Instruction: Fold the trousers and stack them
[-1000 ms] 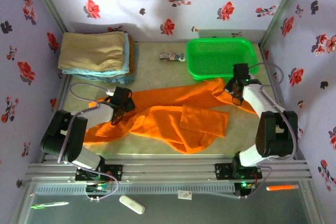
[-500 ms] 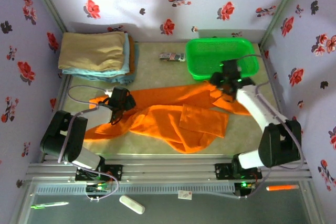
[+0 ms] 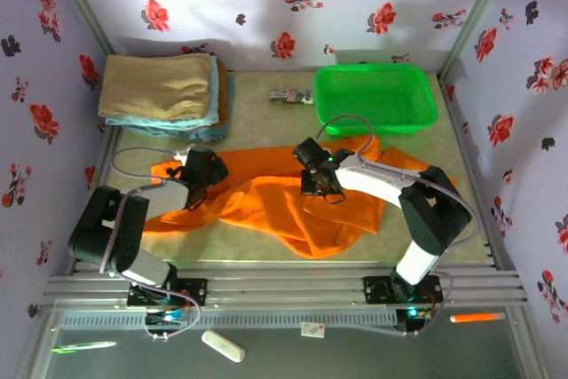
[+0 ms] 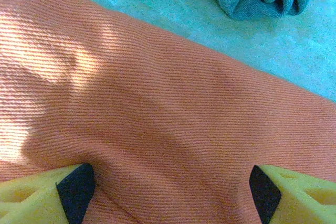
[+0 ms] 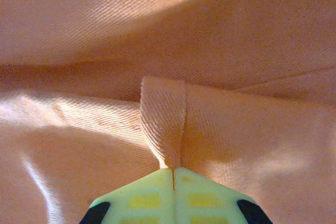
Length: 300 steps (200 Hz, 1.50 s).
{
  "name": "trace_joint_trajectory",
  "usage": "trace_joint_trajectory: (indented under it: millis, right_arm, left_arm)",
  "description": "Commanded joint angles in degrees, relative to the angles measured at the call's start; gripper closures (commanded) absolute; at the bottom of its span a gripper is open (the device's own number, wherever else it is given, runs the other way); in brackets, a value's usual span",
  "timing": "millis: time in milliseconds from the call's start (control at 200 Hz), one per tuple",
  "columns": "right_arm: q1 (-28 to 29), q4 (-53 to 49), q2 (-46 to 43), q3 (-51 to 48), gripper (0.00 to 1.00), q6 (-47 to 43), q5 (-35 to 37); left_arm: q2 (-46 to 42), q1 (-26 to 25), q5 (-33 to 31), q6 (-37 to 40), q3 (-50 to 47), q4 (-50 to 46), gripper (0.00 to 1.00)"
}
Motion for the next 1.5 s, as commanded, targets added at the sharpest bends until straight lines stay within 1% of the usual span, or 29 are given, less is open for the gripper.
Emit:
trace_joint_trajectory:
  millis: [0,150,175,240,300,430,535,620,645,670,695,740,755,775,800,825,840,870,895,930,995,1035,1095,1180,1215,1270,1365,1405,1495]
  right_arm:
    - [-0.68,-5.02,-5.18,-0.52,1.0,-0.93,8.04]
    - [-4.2,-8.01,-11.87,-1.76,1.0,-2.46,10.68]
    - [-5.12,-9.13,-13.32,-1.98,1.0,-2.6,13.34]
    - [-8.39,-11.52,-18.48,-3.61,1.0,-3.25,16.6]
    - [-12.91,-14.29,-24.35,-5.0,1.0,-3.49,19.78]
    - [-23.15,-17.02,-41.9,-8.34,1.0,-3.53,25.32]
    - [-27.68,-19.3,-54.84,-10.33,1.0,-0.72,30.87]
    - [-30.54,-21.5,-60.3,-11.84,1.0,1.29,36.63]
    - [-31.51,-21.72,-60.85,-12.32,0.88,1.82,38.13]
    - [-32.74,-21.22,-60.83,-12.95,0.71,1.91,38.67]
    - [-34.37,-20.68,-60.35,-13.34,0.55,2.13,37.65]
    - [-37.32,-19.52,-58.46,-13.22,0.36,2.17,35.29]
    - [-38.2,-19.64,-57.74,-12.87,0.27,2.77,35.07]
    - [-39.26,-20.19,-56.62,-12.33,0.23,3.81,34.74]
    - [-40.44,-20.59,-55.49,-11.47,0.28,4.41,33.66]
    - [-41.33,-20.32,-54.93,-10.84,0.38,4.23,32.13]
    - [-41.58,-19.75,-54.93,-10.77,0.42,3.94,31.23]
    - [-41.76,-18.26,-55.44,-11.05,0.47,3.2,29.64]
    - [-41.72,-17.72,-56.11,-11.39,0.48,3.21,29.29]
    - [-41.82,-17.61,-57.37,-11.94,0.47,3.89,29.19]
    - [-41.82,-16.16,-59.95,-13.93,0.33,3.97,27.17]
    - [-41.88,-14.91,-60.82,-15.04,0.33,3.49,24.64]
    - [-41.82,-13.17,-61.18,-16.53,0.35,3.22,18.78]
    - [-41.82,-11.99,-59.56,-18.22,0.34,5.09,11.7]
    - [-41.74,-10.86,-58.29,-18.91,0.35,5.42,7.18]
    - [-41.73,-7.74,-55.39,-20.63,0.35,5.38,0.94]
    - [-41.15,-2.43,-46.9,-22.05,0.35,5.33,-6.67]
    - [-40.75,-0.31,-42.52,-21.95,0.35,5.04,-8.47]
    - [-40.06,4.86,-33.31,-21.15,0.29,4.85,-10.98]
  left_arm:
    - [2.76,1.86,2.86,-3.31,-4.05,-7.13,0.18]
    - [1.18,3.07,2.95,-4.43,-5.54,-6.22,0.2]
    - [0.66,3.28,2.95,-4.64,-5.73,-6.31,0.21]
    - [-0.9,3.78,2.95,-4.71,-6.26,-6.7,0.21]
    - [-2.62,4.55,2.95,-4.89,-6.9,-7.12,0.22]
    - [-7.33,5.9,2.97,-5.89,-9.01,-7.59,0.23]
    - [-11.9,6.51,2.86,-6.32,-10.51,-8.74,0.24]
    - [-16.29,6.68,2.86,-6.59,-11.34,-10.47,0.24]
    - [-17.62,6.71,2.86,-6.75,-11.53,-11.18,0.24]
    - [-18.95,6.72,2.86,-6.77,-11.74,-11.75,0.24]
    - [-20.09,6.71,2.94,-6.87,-11.85,-12.3,0.23]
    - [-22.26,6.78,3.19,-6.8,-11.62,-13.82,0.19]
    - [-22.94,6.73,3.35,-6.74,-11.49,-14.39,0.18]
    - [-23.81,6.66,3.68,-6.2,-11.26,-14.99,0.17]
    - [-24.92,6.66,4.33,-5.5,-10.92,-15.72,0.17]
    - [-26.06,6.65,4.83,-4.85,-10.49,-16.72,0.17]
    - [-26.84,6.63,5.06,-4.52,-10.23,-17.4,0.17]
    - [-28.36,6.69,5.23,-3.99,-9.79,-19.0,0.17]
    - [-29.62,6.63,5.32,-3.58,-9.48,-20.44,0.17]
    - [-31.84,6.63,5.25,-2.87,-9.19,-22.33,0.17]
    - [-35.82,6.77,5.23,-2.08,-9.41,-24.86,0.16]
    - [-37.92,6.72,5.23,-1.9,-9.74,-25.94,0.16]
    - [-40.12,6.69,5.94,-1.68,-9.97,-26.8,0.15]
    - [-40.62,6.08,8.36,-0.46,-9.04,-27.09,0.15]
    - [-39.97,5.38,8.86,0.19,-8.16,-27.22,0.16]
    - [-38.12,3.39,8.62,1.46,-6.45,-27.42,0.16]
    - [-32.71,0.53,6.79,2.84,-3.35,-26.61,0.16]
    - [-29.86,0.2,6.64,3.17,-1.98,-25.89,0.16]
    - [-22.53,0.1,5.94,3.74,1.23,-23.52,0.13]
